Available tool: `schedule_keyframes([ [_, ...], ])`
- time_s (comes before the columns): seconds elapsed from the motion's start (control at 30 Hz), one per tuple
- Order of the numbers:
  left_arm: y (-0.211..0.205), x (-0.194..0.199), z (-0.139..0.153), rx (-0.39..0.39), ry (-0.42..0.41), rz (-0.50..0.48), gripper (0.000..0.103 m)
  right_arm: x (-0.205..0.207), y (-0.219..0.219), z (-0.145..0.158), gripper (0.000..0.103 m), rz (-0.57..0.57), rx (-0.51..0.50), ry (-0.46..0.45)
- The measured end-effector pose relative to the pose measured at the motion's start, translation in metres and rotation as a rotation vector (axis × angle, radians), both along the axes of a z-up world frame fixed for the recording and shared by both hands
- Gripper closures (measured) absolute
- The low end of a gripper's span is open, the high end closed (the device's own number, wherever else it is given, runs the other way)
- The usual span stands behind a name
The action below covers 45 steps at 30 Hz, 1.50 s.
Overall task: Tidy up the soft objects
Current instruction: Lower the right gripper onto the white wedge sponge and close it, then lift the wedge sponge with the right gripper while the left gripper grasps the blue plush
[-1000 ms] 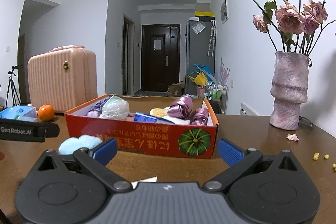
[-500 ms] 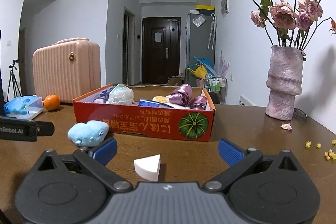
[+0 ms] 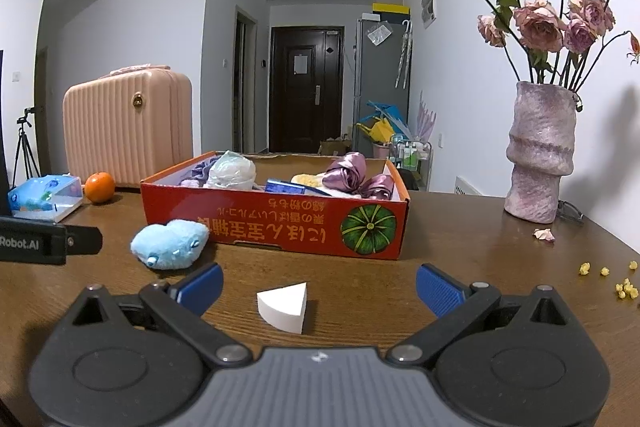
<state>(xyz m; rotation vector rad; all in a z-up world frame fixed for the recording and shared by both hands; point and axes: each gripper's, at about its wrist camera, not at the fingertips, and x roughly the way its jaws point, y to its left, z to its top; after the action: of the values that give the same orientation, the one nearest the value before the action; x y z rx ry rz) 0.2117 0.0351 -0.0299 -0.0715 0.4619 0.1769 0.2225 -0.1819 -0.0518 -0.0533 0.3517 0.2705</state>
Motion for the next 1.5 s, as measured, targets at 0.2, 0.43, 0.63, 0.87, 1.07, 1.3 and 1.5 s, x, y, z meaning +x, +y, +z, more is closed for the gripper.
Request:
schedule_keyframes([
  [0.2, 0.000, 0.002, -0.002, 0.002, 0.014, -0.005, 0.000, 0.015, 0.012, -0.005, 0.003, 0.010, -0.030, 0.065],
  [0.43, 0.003, 0.006, -0.004, -0.005, 0.034, 0.005, 0.000, 0.043, 0.029, -0.015, 0.024, 0.011, -0.047, 0.161],
  [0.63, 0.005, 0.008, -0.005, -0.011, 0.043, 0.002, 0.000, 0.062, 0.039, -0.022, 0.038, 0.008, -0.055, 0.218],
  [0.87, 0.005, 0.009, -0.005, -0.013, 0.049, 0.000, 0.000, 0.075, 0.045, -0.027, 0.061, 0.010, -0.057, 0.264],
  [1.07, 0.005, 0.009, -0.005, -0.015, 0.051, -0.002, 0.000, 0.076, 0.047, -0.026, 0.072, 0.022, -0.056, 0.265],
  [1.3, 0.005, 0.010, -0.006, -0.014, 0.055, -0.003, 0.000, 0.072, 0.045, -0.021, 0.076, 0.022, -0.035, 0.227],
  [1.5, 0.005, 0.010, -0.006, -0.014, 0.056, -0.003, 0.000, 0.064, 0.034, -0.009, 0.076, 0.011, 0.022, 0.152],
])
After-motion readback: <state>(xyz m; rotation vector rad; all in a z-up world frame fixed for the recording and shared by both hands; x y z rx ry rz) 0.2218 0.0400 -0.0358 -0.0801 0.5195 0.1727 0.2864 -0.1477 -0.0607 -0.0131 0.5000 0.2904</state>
